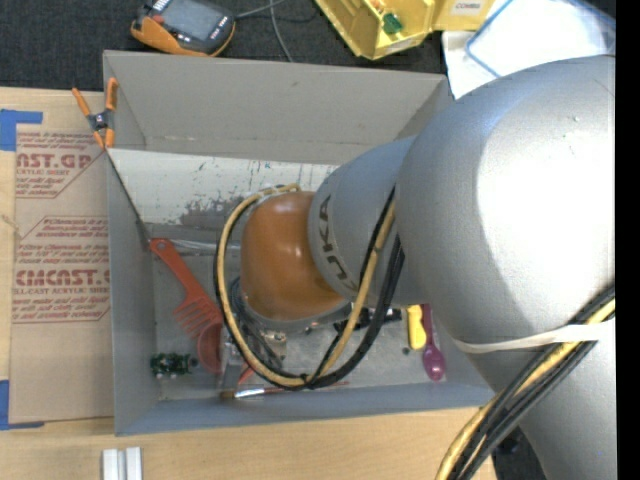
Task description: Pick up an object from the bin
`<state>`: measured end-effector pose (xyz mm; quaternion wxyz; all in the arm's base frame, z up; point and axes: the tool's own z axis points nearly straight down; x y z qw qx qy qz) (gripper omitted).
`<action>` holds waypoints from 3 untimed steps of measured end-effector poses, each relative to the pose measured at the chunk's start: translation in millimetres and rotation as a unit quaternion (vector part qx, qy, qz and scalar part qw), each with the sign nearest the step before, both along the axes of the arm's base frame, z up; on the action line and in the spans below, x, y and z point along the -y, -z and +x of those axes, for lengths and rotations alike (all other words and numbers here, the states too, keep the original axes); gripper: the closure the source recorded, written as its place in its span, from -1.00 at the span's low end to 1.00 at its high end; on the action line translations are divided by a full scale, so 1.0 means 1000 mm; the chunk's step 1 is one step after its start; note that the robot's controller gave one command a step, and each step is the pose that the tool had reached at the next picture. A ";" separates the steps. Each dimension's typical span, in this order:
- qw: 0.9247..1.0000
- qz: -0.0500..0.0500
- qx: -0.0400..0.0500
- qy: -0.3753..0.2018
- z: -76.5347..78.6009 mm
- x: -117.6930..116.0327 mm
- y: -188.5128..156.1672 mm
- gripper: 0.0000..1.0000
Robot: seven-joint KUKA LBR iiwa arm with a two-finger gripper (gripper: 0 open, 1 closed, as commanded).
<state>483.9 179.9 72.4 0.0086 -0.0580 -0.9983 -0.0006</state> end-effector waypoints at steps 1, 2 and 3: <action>1.000 -0.001 -0.002 0.000 -0.001 0.000 -0.009 1.00; 1.000 -0.002 -0.004 0.000 -0.003 0.001 -0.036 1.00; 1.000 -0.001 -0.003 0.000 -0.001 0.000 -0.071 1.00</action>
Offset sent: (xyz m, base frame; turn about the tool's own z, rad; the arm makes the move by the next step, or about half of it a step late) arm -0.0008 -0.0001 0.0776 -0.0001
